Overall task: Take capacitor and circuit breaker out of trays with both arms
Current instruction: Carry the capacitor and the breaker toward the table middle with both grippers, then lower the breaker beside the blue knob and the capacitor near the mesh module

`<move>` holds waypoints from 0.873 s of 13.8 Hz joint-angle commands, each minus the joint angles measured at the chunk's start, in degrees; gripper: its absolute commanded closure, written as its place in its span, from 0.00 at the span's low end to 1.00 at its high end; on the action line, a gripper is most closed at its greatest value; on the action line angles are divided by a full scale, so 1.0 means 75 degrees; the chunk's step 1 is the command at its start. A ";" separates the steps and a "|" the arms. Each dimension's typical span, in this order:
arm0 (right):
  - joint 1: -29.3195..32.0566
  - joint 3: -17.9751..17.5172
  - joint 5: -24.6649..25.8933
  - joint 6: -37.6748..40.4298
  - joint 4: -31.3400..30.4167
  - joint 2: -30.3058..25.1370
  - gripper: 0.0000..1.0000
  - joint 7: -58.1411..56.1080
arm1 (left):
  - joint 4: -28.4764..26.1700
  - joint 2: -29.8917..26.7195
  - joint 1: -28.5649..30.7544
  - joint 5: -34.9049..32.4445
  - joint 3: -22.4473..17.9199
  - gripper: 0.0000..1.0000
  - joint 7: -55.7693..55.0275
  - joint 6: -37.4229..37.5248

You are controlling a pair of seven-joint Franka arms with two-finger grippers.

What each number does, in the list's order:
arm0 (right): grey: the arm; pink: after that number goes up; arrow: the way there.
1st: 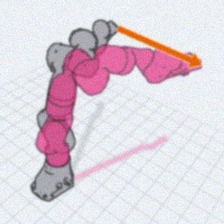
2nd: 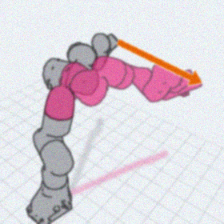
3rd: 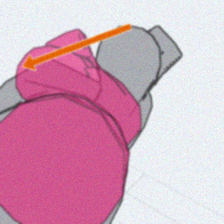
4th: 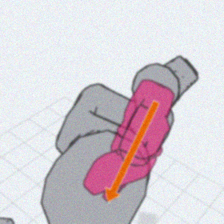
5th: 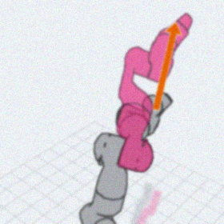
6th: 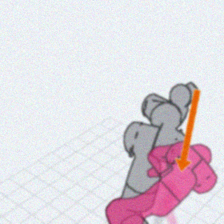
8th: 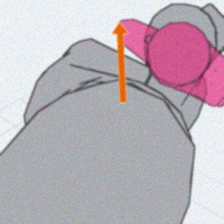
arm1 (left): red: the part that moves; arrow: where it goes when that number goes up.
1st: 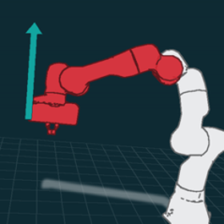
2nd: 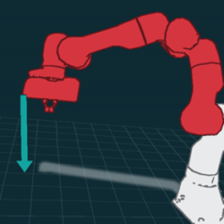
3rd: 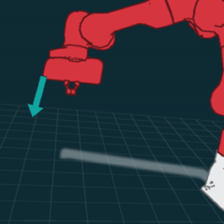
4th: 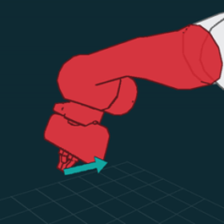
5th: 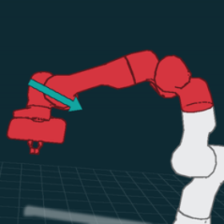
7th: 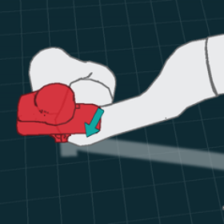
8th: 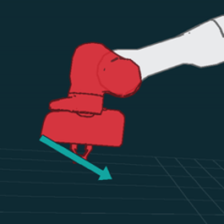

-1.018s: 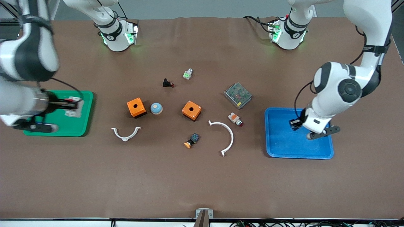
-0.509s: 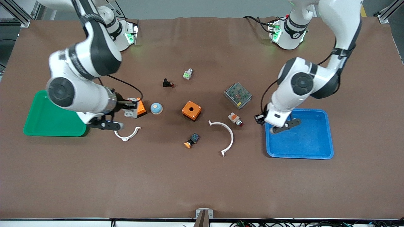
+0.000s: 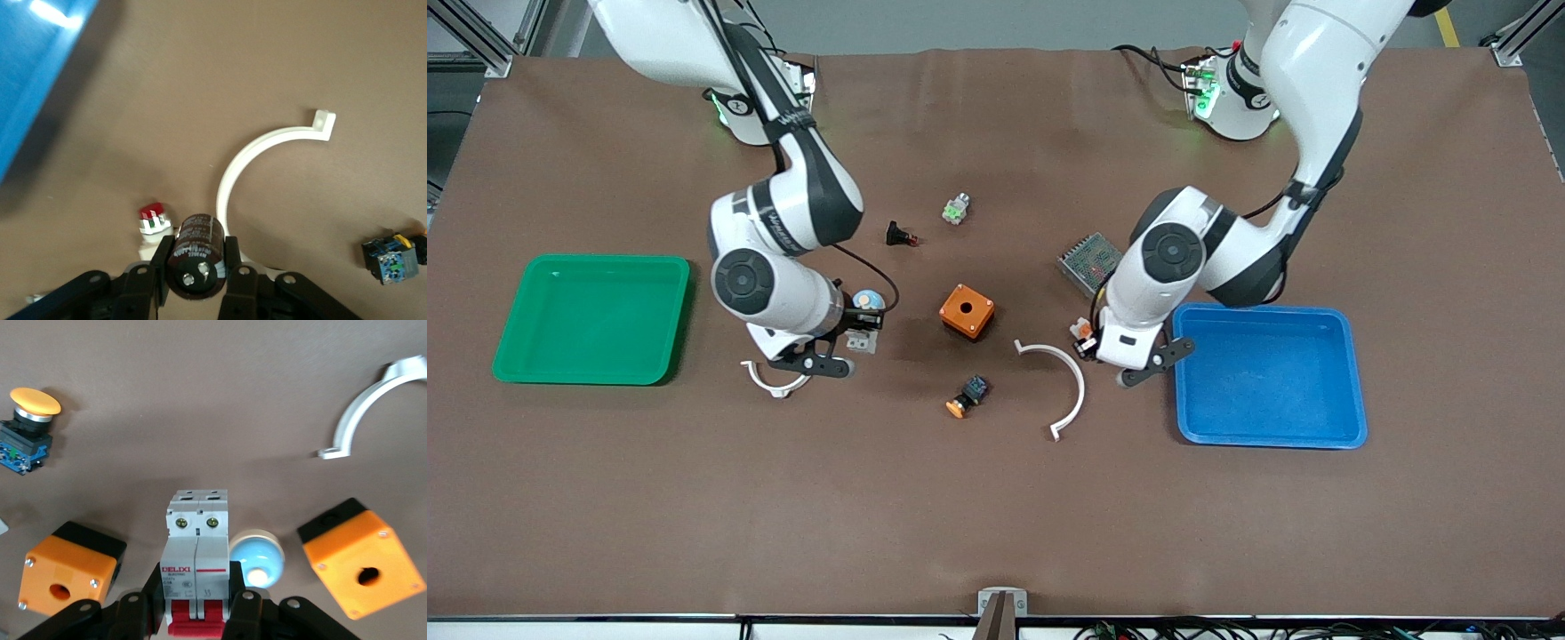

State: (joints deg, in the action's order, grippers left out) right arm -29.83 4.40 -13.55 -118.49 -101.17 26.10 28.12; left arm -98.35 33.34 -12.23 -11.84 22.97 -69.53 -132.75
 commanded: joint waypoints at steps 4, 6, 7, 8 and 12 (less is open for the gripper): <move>-0.0511 0.0104 -0.0210 -0.0922 0.0012 0.0796 0.83 0.0223 | 0.0072 0.0347 -0.0712 -0.0237 -0.0016 1.00 -0.1543 0.0145; -0.0534 0.0104 -0.0209 -0.1098 0.0012 0.0961 0.82 0.0223 | -0.0163 0.0347 -0.0923 -0.0237 -0.0016 1.00 -0.1849 0.0145; -0.0535 0.0104 -0.0198 -0.1146 0.0012 0.1020 0.81 0.0223 | -0.0234 0.0347 -0.0994 -0.0237 -0.0004 1.00 -0.2013 0.0134; -0.0535 0.0104 -0.0209 -0.1088 0.0012 0.1020 0.70 0.0234 | -0.0304 0.0382 -0.1122 -0.0237 -0.0004 1.00 -0.2177 0.0110; -0.0535 0.0116 -0.0175 0.0302 0.0059 0.0111 0.00 0.0714 | -0.0351 0.0617 -0.1404 -0.0237 0.0008 0.99 -0.2681 0.0075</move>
State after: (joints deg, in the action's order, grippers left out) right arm -33.25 4.62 -13.69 -121.94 -100.37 32.68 31.40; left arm -101.20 37.30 -22.13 -12.36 23.01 -87.31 -132.11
